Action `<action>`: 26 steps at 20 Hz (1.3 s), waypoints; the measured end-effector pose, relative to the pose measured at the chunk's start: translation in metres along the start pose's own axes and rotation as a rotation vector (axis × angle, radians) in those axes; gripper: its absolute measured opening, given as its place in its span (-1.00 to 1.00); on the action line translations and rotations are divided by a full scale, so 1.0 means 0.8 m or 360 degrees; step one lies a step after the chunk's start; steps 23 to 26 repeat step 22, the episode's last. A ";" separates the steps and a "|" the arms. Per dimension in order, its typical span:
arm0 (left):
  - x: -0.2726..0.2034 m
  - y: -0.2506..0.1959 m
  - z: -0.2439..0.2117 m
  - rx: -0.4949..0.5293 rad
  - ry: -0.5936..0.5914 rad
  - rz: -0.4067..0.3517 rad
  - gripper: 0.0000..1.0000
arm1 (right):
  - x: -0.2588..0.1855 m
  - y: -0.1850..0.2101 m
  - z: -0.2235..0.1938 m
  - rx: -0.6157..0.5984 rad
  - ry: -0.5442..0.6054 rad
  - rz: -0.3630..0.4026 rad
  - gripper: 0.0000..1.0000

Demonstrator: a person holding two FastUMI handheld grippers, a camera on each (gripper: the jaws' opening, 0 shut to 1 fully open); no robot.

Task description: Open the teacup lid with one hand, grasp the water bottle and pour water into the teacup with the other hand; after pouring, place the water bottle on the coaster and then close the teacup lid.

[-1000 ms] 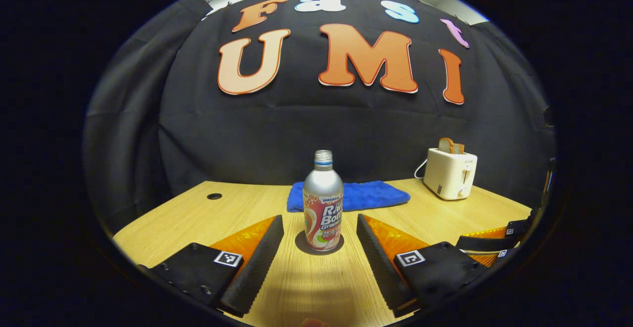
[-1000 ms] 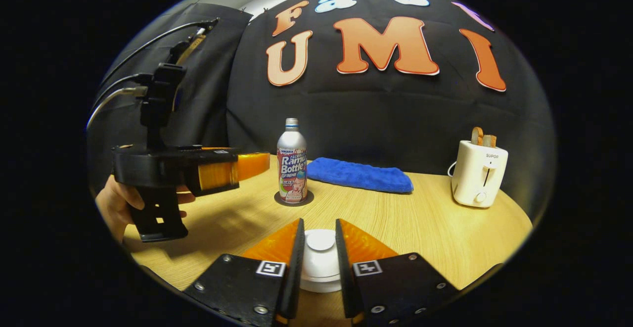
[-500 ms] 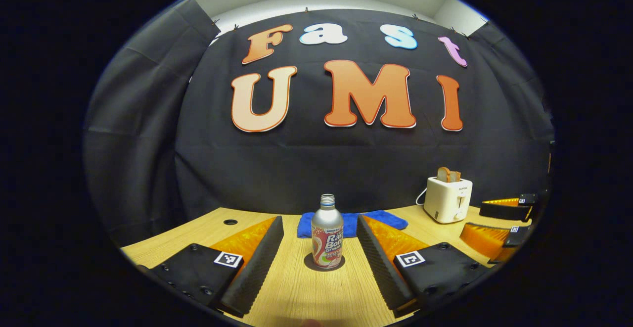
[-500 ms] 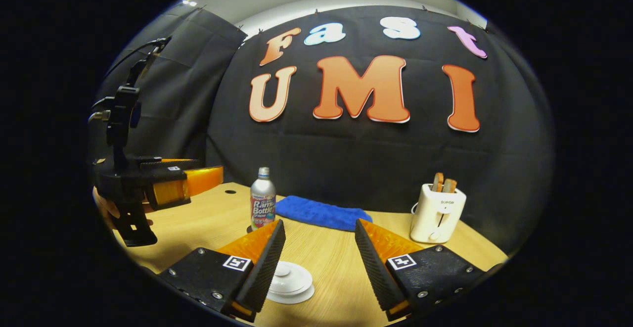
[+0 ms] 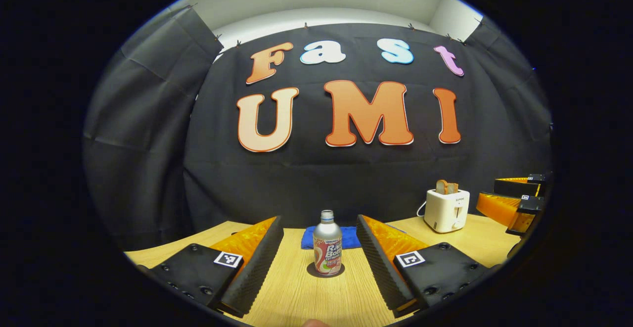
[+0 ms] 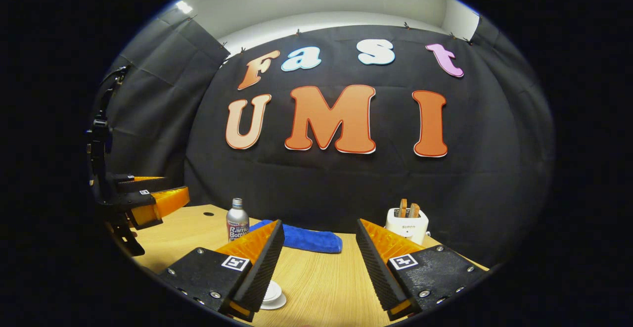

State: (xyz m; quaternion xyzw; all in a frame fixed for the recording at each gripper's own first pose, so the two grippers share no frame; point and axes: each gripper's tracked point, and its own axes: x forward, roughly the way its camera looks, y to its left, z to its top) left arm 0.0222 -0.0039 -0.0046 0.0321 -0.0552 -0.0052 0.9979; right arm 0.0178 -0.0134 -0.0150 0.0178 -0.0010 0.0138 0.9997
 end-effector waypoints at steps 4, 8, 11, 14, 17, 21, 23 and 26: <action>-0.005 -0.002 0.000 0.0021 -0.0022 0.0015 0.94 | -0.004 -0.001 0.003 -0.0005 -0.0008 -0.0005 0.75; -0.005 -0.001 -0.005 0.0006 -0.0016 0.0033 1.00 | -0.006 -0.001 0.003 -0.0013 -0.0013 -0.0009 0.75; -0.007 0.000 -0.004 0.0007 -0.0017 0.0035 0.93 | -0.004 -0.004 0.002 -0.0009 -0.0007 -0.0022 0.75; -0.008 0.001 0.000 0.0018 -0.0036 0.0040 1.00 | -0.003 -0.004 0.000 -0.0001 -0.0003 -0.0027 0.75; -0.007 0.002 -0.001 0.0012 -0.0040 0.0044 1.00 | -0.002 -0.001 -0.002 -0.0003 0.0004 -0.0022 0.75; -0.008 0.005 -0.001 0.0007 -0.0043 0.0055 1.00 | -0.001 0.000 -0.003 -0.0001 0.0009 -0.0019 0.75; -0.007 0.005 -0.001 0.0004 -0.0041 0.0057 1.00 | -0.001 0.000 -0.005 -0.0003 0.0014 -0.0020 0.75; -0.007 0.005 -0.001 0.0004 -0.0041 0.0057 1.00 | -0.001 0.000 -0.005 -0.0003 0.0014 -0.0020 0.75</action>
